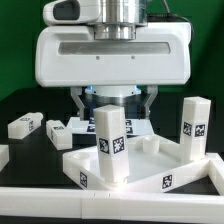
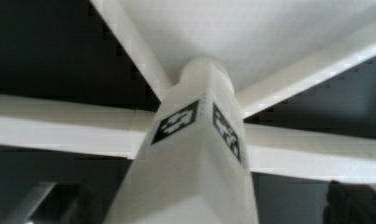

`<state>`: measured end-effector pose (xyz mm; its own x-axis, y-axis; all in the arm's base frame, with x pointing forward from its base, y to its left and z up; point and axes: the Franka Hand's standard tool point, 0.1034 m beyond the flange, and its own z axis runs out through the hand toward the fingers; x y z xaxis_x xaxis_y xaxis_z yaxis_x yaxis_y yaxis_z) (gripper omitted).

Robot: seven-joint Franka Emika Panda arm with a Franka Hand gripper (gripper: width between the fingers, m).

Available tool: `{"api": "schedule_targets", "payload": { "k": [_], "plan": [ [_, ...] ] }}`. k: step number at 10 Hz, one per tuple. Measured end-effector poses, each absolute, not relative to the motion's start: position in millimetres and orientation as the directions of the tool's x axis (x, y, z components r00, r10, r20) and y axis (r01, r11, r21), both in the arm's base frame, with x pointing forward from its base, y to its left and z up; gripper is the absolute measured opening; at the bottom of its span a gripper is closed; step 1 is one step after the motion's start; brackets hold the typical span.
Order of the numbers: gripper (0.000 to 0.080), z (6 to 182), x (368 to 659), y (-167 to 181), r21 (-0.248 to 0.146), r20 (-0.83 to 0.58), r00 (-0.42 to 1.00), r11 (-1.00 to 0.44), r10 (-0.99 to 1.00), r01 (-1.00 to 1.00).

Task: Assemble desk

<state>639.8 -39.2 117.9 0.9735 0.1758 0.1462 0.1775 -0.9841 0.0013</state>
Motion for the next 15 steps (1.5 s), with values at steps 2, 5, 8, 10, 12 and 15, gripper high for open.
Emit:
{"api": "schedule_targets", "payload": {
  "k": [2,5,8,10,12,15],
  "plan": [
    [0.0649,118.6,639.9,-40.4,0.055,0.128,0.911,-0.920,0.392,0.388],
    [0.0649,118.6,639.6,-44.4,0.077,0.115,0.853,-0.861,0.509,0.503],
    [0.0369,118.0,639.3,-44.0,0.076,0.114,0.854,-0.862,0.507,0.501],
    [0.0295,118.3,639.6,-44.1,0.075,0.116,0.860,-0.868,0.497,0.491],
    [0.0295,118.2,639.5,-44.2,0.074,0.117,0.864,-0.872,0.489,0.483],
    [0.0293,117.4,640.5,-41.6,0.035,0.143,0.970,-0.981,0.196,0.193]
  ]
}}
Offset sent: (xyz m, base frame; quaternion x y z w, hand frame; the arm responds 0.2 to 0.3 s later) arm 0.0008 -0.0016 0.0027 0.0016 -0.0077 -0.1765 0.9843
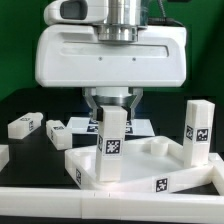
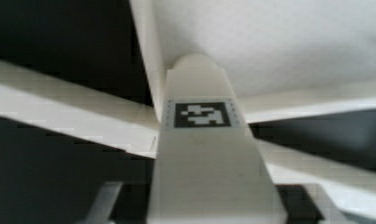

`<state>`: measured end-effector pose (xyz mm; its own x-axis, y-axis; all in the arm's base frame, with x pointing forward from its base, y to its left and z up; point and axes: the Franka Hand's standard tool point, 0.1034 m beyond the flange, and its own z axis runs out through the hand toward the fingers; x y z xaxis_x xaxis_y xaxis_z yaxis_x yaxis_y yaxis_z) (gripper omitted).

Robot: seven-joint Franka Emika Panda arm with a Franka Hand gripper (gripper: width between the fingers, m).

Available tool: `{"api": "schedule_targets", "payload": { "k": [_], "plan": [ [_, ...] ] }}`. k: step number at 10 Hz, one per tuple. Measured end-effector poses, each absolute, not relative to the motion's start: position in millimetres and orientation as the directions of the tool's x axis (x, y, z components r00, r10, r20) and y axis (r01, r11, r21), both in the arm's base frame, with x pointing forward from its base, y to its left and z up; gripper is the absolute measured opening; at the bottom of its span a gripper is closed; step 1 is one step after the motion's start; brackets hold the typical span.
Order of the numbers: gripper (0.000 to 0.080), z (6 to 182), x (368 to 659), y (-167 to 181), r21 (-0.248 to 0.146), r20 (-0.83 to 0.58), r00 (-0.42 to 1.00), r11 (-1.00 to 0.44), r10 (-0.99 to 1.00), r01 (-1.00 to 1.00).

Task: Assemble desk

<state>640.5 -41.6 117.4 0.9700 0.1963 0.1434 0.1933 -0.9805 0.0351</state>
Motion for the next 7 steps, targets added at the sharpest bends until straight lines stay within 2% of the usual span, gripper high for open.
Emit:
{"api": "schedule_targets", "payload": {
  "k": [4,7],
  "plan": [
    [0.0293,116.1,642.9,-28.0,-0.035,0.153,0.960,-0.973,-0.233,-0.230],
    [0.0293,115.3,644.5,-18.4,-0.095,0.128,0.834,-0.844,-0.536,-0.528]
  ]
}}
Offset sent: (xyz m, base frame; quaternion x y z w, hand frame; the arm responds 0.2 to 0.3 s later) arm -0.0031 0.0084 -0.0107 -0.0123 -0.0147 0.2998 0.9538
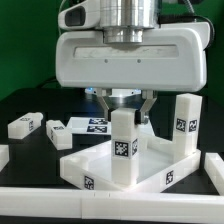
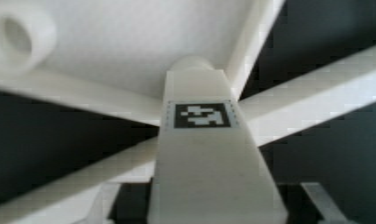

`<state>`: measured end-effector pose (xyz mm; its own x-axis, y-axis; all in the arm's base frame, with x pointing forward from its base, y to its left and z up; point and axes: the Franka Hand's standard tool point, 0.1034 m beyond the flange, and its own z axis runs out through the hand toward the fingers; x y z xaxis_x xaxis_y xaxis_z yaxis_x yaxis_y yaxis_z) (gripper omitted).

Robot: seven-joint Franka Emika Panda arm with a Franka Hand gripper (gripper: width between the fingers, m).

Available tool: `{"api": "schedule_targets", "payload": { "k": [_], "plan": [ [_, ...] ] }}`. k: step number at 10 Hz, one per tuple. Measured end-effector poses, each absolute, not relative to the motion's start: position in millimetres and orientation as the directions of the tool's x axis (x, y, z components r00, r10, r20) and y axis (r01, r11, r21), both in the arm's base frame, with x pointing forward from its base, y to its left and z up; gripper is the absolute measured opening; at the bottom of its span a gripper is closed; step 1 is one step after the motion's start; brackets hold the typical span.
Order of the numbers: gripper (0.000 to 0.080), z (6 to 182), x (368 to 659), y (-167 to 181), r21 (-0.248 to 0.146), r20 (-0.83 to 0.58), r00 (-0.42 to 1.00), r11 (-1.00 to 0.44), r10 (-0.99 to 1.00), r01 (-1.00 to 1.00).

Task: Assemble desk

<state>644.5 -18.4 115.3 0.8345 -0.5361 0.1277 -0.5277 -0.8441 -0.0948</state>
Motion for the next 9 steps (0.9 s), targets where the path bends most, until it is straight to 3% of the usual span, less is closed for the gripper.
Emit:
{"api": "schedule_targets", "payload": {
  "k": [4,5,6,7,9],
  "plan": [
    [0.0293,114.9,644.6,-14.1,-0.118,0.109,0.753,-0.760,-0.649,-0.639],
    [0.0471,114.9,644.5,-14.1,-0.113,0.113,0.775,-0.783,-0.622,-0.612],
    [0.0471,114.6,644.0,-13.6,-0.107,0.115,0.803,-0.811,-0.585,-0.575],
    [0.0606,114.4,644.0,-12.7,-0.096,0.124,0.845,-0.854,-0.519,-0.511],
    [0.0647,114.3,643.9,-9.9,-0.052,0.145,0.949,-0.960,-0.281,-0.277]
  ]
}}
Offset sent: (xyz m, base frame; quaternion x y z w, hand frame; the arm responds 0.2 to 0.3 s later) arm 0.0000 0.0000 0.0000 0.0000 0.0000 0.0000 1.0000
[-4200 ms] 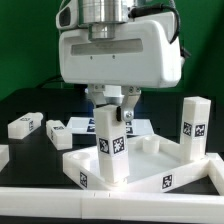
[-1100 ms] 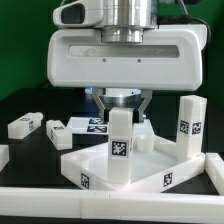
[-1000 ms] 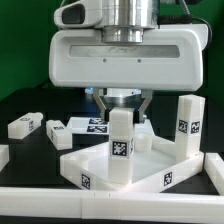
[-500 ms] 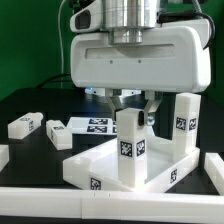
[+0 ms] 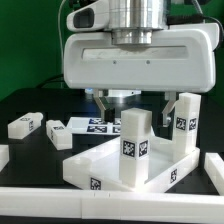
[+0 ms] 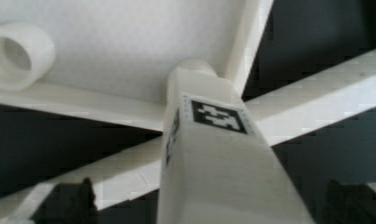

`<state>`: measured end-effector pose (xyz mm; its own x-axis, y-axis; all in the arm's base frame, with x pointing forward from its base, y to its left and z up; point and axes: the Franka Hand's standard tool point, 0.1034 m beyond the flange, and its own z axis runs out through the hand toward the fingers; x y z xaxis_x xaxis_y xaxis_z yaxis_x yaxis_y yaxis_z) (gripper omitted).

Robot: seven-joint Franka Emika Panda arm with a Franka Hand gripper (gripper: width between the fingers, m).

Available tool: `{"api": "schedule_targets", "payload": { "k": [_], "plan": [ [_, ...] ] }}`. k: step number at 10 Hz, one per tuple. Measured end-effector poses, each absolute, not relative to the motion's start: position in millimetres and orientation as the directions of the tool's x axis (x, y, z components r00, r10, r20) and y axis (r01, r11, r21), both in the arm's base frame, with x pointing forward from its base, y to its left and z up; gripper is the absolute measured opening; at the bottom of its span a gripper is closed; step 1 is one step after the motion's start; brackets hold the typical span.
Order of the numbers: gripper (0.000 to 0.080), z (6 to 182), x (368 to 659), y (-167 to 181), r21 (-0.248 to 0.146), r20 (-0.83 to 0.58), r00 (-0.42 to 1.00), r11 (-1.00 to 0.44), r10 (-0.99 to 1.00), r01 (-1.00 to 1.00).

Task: Assemble desk

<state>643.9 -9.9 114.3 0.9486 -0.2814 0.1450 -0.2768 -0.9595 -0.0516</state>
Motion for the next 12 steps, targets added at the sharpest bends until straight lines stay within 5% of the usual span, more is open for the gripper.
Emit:
{"api": "schedule_targets", "payload": {
  "k": [5,10,11,12],
  "plan": [
    [0.0649,114.1,642.5,-7.8,0.044,0.130,0.950,-0.959,0.285,0.282],
    [0.0649,115.3,642.2,-7.1,0.086,0.105,0.846,-0.853,0.522,0.515],
    [0.0548,115.1,642.1,-7.3,0.086,0.104,0.847,-0.853,0.521,0.515],
    [0.0548,115.0,642.1,-7.5,0.086,0.104,0.847,-0.853,0.521,0.514]
  ]
}}
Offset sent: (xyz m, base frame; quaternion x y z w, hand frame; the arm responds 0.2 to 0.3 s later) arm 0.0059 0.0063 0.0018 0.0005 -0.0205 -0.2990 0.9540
